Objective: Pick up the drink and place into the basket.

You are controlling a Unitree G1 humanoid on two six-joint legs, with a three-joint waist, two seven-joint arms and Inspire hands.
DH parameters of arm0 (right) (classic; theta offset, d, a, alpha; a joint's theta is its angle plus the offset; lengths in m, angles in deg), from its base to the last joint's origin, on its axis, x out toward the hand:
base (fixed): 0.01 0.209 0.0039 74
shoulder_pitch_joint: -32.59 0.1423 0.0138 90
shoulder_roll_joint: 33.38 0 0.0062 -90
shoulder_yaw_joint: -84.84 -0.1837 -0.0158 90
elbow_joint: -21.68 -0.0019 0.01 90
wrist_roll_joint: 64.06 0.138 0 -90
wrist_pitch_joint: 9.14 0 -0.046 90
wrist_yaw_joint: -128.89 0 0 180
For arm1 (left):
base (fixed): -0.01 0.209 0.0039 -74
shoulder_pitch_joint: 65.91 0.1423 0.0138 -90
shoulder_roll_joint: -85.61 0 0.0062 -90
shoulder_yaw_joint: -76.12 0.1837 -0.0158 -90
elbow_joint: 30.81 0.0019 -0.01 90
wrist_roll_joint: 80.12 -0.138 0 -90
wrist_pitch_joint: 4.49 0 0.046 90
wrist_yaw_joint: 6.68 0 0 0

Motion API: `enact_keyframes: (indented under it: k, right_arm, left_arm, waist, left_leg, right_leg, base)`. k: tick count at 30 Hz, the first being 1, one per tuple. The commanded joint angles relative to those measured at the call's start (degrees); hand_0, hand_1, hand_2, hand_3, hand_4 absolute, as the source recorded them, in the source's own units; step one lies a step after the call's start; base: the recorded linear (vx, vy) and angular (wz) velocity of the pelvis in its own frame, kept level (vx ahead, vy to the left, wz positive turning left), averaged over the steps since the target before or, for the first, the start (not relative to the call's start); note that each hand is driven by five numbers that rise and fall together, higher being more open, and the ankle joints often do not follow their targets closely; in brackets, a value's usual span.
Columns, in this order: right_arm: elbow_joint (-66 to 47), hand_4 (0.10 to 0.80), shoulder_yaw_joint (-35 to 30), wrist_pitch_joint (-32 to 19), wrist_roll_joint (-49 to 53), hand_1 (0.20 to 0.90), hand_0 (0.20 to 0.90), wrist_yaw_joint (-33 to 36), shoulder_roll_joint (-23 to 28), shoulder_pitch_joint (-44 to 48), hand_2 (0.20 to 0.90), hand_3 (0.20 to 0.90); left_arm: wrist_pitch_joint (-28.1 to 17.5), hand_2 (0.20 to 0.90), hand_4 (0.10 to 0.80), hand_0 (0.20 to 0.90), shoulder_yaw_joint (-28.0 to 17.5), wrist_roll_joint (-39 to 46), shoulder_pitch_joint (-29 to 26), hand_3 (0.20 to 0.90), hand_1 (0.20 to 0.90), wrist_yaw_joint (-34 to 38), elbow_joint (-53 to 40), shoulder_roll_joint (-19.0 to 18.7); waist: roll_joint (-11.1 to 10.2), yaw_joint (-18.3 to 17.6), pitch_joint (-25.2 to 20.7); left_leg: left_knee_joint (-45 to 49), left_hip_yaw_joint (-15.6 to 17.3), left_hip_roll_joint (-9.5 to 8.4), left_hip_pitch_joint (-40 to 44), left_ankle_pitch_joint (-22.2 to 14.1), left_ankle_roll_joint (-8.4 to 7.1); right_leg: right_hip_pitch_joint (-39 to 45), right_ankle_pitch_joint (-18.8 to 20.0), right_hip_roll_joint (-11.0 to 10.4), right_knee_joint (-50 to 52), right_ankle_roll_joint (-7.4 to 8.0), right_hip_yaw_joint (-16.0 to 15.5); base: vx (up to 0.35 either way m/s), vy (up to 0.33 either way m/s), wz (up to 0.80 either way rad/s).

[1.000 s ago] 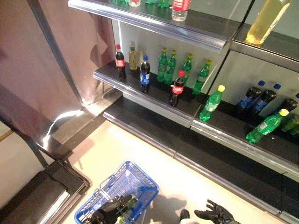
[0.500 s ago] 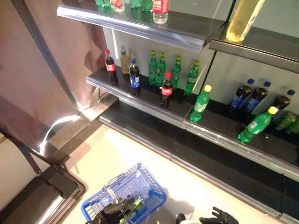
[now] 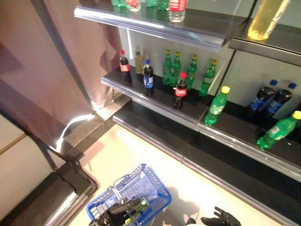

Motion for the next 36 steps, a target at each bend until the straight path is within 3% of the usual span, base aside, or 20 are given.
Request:
enact_keyframes:
  k: [1,2,4,5,7,10,12,14,15,17,19,20,22,24,25,26,28,29,33,36]
  right_arm:
    - [0.27,0.800,-0.93,-2.13,1.88,0.900,0.900,0.16,1.76,2.87,0.900,0.900]
    - [0.40,0.800,-1.35,-1.97,1.45,0.900,0.900,-0.59,1.82,2.73,0.900,0.900]
    - [1.24,0.800,-1.63,-2.27,1.78,0.900,0.900,-1.20,1.66,2.70,0.900,0.900]
    - [2.29,0.800,-1.42,-3.05,2.46,0.900,0.900,-1.27,0.91,2.11,0.900,0.900]
    - [2.72,0.800,-0.86,-3.68,4.07,0.900,0.900,-0.30,-0.19,0.93,0.900,0.900]
    - [3.31,0.800,-1.66,-3.89,4.04,0.900,0.900,1.21,-1.25,-0.65,0.900,0.900]
    - [4.25,0.800,-2.70,-4.68,4.44,0.900,0.900,0.99,-0.95,-1.51,0.900,0.900]
    - [4.43,0.800,-3.17,-4.81,4.61,0.900,0.900,0.73,-0.56,-1.36,0.900,0.900]
    - [4.04,0.800,-3.30,-4.27,3.14,0.900,0.900,0.46,-0.32,-1.26,0.900,0.900]
    - [2.80,0.800,-2.93,-4.26,1.36,0.900,0.900,-1.41,0.28,-1.28,0.900,0.900]
    - [0.31,0.800,-1.05,-3.63,0.07,0.900,0.900,-2.43,1.36,-0.75,0.900,0.900]
    - [-0.09,0.800,-0.56,-3.84,-0.06,0.900,0.900,-2.69,1.60,-0.58,0.900,0.900]
    - [-0.65,0.800,0.26,-3.12,1.22,0.900,0.900,-2.55,2.26,0.74,0.900,0.900]
    - [0.03,0.800,0.87,-2.97,1.74,0.900,0.900,-2.10,2.37,2.75,0.900,0.900]
    - [0.64,0.800,1.01,-3.29,1.31,0.900,0.900,-1.96,2.29,3.50,0.900,0.900]
    - [1.10,0.800,1.29,-3.68,1.02,0.900,0.900,-1.67,2.44,4.02,0.900,0.900]
    - [1.43,0.800,1.65,-4.31,1.71,0.900,0.900,-0.69,1.97,4.15,0.900,0.900]
    - [0.98,0.800,1.73,-3.69,2.85,0.900,0.900,-0.12,1.97,3.94,0.900,0.900]
    - [1.98,0.800,0.43,-4.22,2.00,0.900,0.900,-0.70,1.93,2.62,0.900,0.900]
    - [1.77,0.800,0.53,-4.41,1.77,0.900,0.900,-1.30,1.65,1.98,0.900,0.900]
  left_arm:
    - [-0.98,0.300,0.100,0.300,-0.48,0.55,-3.39,0.200,0.300,-7.96,-3.74,-1.73]
    - [-1.24,0.300,0.100,0.300,-0.98,0.03,-2.70,0.200,0.300,-7.62,-4.16,-1.99]
    - [-1.60,0.300,0.100,0.300,-0.72,0.24,-2.06,0.200,0.300,-7.24,-4.66,-2.43]
    - [-1.96,0.300,0.100,0.300,0.24,0.97,-1.97,0.200,0.300,-7.09,-4.50,-3.27]
    - [-1.37,0.300,0.100,0.300,0.61,0.80,-2.77,0.200,0.300,-6.79,-4.34,-4.04]
    - [-1.00,0.300,0.100,0.300,0.50,0.01,-3.09,0.200,0.300,-6.98,-4.02,-4.71]
    - [-1.18,0.300,0.100,0.300,0.86,-1.24,-2.76,0.200,0.300,-7.41,-3.56,-4.40]
    - [-0.96,0.300,0.100,0.300,0.69,-2.39,-2.37,0.200,0.300,-7.58,-3.51,-3.80]
    - [-0.90,0.300,0.100,0.300,0.18,-2.82,-1.49,0.200,0.300,-7.13,-3.76,-3.28]
    - [-1.15,0.300,0.100,0.300,-1.19,-2.87,0.16,0.200,0.300,-7.80,-4.28,-2.91]
    - [-1.39,0.300,0.100,0.300,-1.73,-0.58,1.63,0.200,0.300,-8.02,-5.16,-2.40]
    - [-1.46,0.300,0.100,0.300,-1.65,0.31,1.80,0.200,0.300,-7.73,-5.29,-2.28]
    - [-0.87,0.300,0.100,0.300,-2.22,0.08,1.80,0.200,0.300,-7.27,-5.83,-1.86]
    - [-1.20,0.300,0.100,0.300,-1.15,1.04,1.43,0.200,0.300,-7.01,-6.22,-1.04]
    - [-1.80,0.300,0.100,0.300,-0.74,1.81,1.22,0.200,0.300,-6.87,-6.17,-0.55]
    - [-2.09,0.300,0.100,0.300,-0.71,3.24,0.91,0.200,0.300,-6.18,-6.67,0.14]
    - [-1.98,0.300,0.100,0.300,-1.38,2.59,0.37,0.200,0.300,-6.83,-6.47,0.09]
    - [-1.99,0.300,0.100,0.300,-1.50,1.80,-0.25,0.200,0.300,-6.64,-6.38,0.53]
    - [-1.81,0.300,0.100,0.300,-0.84,4.17,-1.47,0.200,0.300,-6.60,-5.70,0.25]
    - [-1.33,0.300,0.100,0.300,-0.71,4.50,-2.15,0.200,0.300,-6.34,-5.56,-0.57]
  waist:
    - [-1.50,0.78,1.75]
    - [-1.56,0.90,2.01]
    - [-1.84,0.57,2.49]
    - [-2.42,-0.65,2.51]
    - [-2.64,-2.19,2.57]
    - [-1.98,-4.20,2.65]
    - [-1.60,-5.57,2.09]
    - [-1.05,-6.41,1.16]
    - [-0.46,-6.48,0.56]
    - [0.62,-5.99,-0.13]
    - [0.75,-4.47,-0.20]
    - [0.70,-4.06,-0.15]
    - [-0.51,-2.58,0.77]
    - [-0.43,-1.70,1.51]
    - [-0.21,-1.55,1.74]
    - [0.54,-1.16,1.81]
    - [0.45,-1.38,2.57]
    - [0.18,-0.96,2.08]
    - [1.17,-1.64,0.93]
    - [0.93,-1.96,0.41]
  left_leg:
    - [5.98,4.03,-0.54,-2.34,-1.19,1.89]
    - [4.74,5.13,-0.77,-0.66,-2.18,1.57]
    - [3.51,5.88,-1.14,0.34,-1.78,1.85]
    - [2.69,4.27,-2.22,1.17,-2.50,1.98]
    - [2.37,2.40,-3.42,1.92,-3.84,2.67]
    - [1.75,1.03,-4.14,3.56,-4.91,3.78]
    - [1.87,-0.84,-4.61,4.55,-5.45,4.66]
    - [3.82,-1.43,-4.48,5.02,-6.32,4.58]
    - [6.03,-1.41,-3.83,5.46,-6.12,3.53]
    - [12.02,-1.07,-1.91,4.51,-1.54,0.61]
    - [27.26,-3.32,-1.32,-2.43,7.53,-3.23]
    - [29.53,-3.97,-1.34,-4.58,9.01,-3.70]
    - [37.18,-4.65,0.28,-12.63,9.82,-3.74]
    - [28.45,-2.91,2.77,-12.25,7.20,-2.47]
    - [22.33,-2.21,2.62,-10.35,5.37,-1.52]
    - [9.00,-4.92,1.64,-8.35,3.94,-0.58]
    - [9.89,-6.10,1.45,-8.20,3.53,-0.10]
    - [9.72,-8.36,1.36,-8.84,3.37,-0.62]
    - [0.71,-6.41,1.17,-3.53,3.91,-0.81]
    - [-0.09,-6.34,0.88,-2.90,3.44,-0.36]
  right_leg:
    - [-10.44,11.57,-8.10,18.45,3.23,2.13]
    - [-11.38,11.55,-8.49,18.04,4.15,0.19]
    - [-12.32,11.78,-6.20,14.87,3.65,-0.79]
    - [-13.44,10.30,-0.75,7.10,3.23,0.35]
    - [-14.81,10.10,3.72,-0.02,2.81,2.06]
    - [-17.83,10.46,7.60,-6.09,2.14,3.96]
    - [-16.78,10.31,9.48,-5.75,1.24,7.59]
    - [-15.50,9.74,9.52,-3.86,0.09,8.99]
    - [-14.51,9.44,9.40,-3.36,-0.59,8.99]
    - [-12.03,8.37,9.89,-3.87,-2.29,7.95]
    - [-7.60,5.70,11.37,-5.69,-5.42,8.22]
    - [-6.78,5.07,11.56,-5.73,-5.99,8.50]
    - [-4.12,3.25,10.98,-5.32,-7.24,8.58]
    - [-2.00,1.93,10.79,-5.25,-7.04,8.71]
    - [-1.95,1.43,10.51,-4.82,-6.43,9.16]
    - [-2.11,1.19,10.72,-4.53,-5.40,11.20]
    - [-2.80,-0.74,10.50,-0.76,-5.24,13.20]
    - [-2.58,-0.72,10.26,-1.55,-5.25,13.19]
    - [-1.80,-1.39,9.75,-1.29,-3.81,11.48]
    - [-1.54,-0.91,9.32,-2.18,-3.07,11.78]
  base:
    - [0.189,0.173,-0.03]
    - [0.187,0.078,-0.12]
    - [0.192,-0.048,-0.27]
    - [0.313,-0.138,-0.22]
    - [0.411,-0.185,-0.09]
    - [0.436,-0.210,0.39]
    - [0.401,-0.206,0.54]
    - [0.423,-0.247,1.26]
    - [0.468,-0.266,1.18]
    - [0.345,-0.219,0.40]
    - [0.274,-0.174,-0.20]
    - [0.261,-0.136,-0.36]
    - [0.175,-0.035,-0.27]
    - [0.188,0.175,-0.28]
    - [0.266,0.394,-0.39]
    - [0.202,0.337,-0.31]
    - [0.138,0.230,-0.20]
    - [0.178,0.212,-0.14]
    - [0.161,0.177,-0.05]
    - [0.072,0.084,-0.02]
